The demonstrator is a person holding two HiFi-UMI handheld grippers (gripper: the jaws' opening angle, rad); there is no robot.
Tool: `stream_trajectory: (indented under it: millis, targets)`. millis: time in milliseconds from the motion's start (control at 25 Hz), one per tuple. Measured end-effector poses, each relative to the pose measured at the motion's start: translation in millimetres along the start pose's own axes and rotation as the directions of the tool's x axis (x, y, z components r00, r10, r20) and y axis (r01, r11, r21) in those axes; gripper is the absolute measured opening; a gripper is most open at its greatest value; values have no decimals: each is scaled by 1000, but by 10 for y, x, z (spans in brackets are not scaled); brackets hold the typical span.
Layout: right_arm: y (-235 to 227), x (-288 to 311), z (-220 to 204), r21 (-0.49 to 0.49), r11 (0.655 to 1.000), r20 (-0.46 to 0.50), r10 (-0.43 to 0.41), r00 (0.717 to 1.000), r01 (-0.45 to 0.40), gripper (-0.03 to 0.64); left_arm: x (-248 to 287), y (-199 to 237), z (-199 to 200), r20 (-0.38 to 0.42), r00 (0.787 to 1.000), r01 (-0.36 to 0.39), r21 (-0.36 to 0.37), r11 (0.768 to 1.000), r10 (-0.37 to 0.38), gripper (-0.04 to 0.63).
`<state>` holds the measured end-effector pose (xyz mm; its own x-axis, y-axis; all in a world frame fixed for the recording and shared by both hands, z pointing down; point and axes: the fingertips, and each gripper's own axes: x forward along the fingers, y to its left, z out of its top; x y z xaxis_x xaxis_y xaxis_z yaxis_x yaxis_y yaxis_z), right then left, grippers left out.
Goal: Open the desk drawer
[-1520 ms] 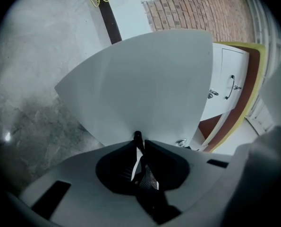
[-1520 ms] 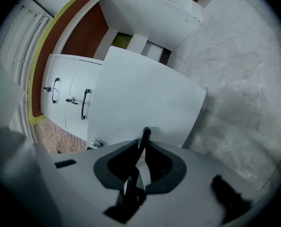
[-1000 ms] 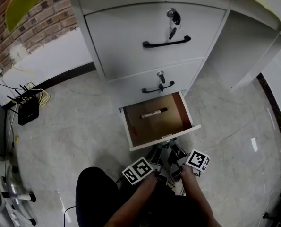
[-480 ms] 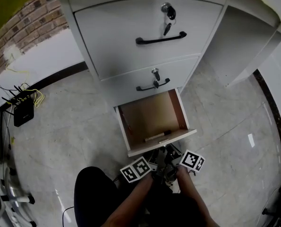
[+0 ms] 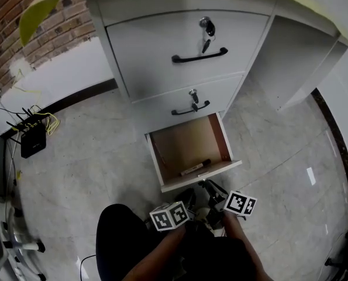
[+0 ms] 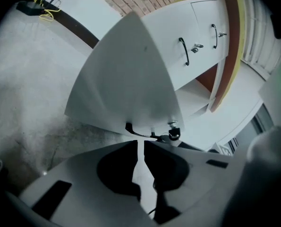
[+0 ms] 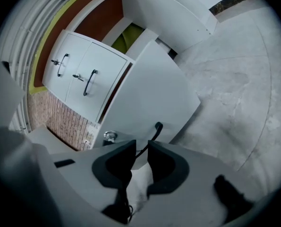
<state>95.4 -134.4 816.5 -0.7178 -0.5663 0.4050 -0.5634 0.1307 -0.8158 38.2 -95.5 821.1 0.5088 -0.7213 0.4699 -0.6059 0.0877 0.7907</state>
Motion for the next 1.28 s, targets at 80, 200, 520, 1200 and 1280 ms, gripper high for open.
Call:
stream_trajectory:
  millis: [80, 200, 520, 1200, 1280]
  targets:
    - [150, -120, -10, -44, 999, -13, 18, 1000, -18, 83, -130, -95, -26, -26, 1000, 7, 67, 998, -5, 26]
    - [422, -330, 52, -130, 990, -7, 49, 999, -49, 40, -332, -364, 60, -32, 998, 54, 191, 980, -48, 11]
    - [1334, -594, 596, -298, 940, 90, 200, 976, -165, 14, -575, -1137, 736, 60, 980, 148, 419, 896, -190, 11]
    - [1883, -634, 985, -601, 796, 149, 200, 968, -72, 12, -788, -1682, 1378, 180, 955, 60, 658, 751, -234, 10]
    - [1878, -616, 953, -600, 796, 143, 202, 969, -78, 12, -785, -1661, 1345, 176, 957, 59, 657, 752, -229, 9]
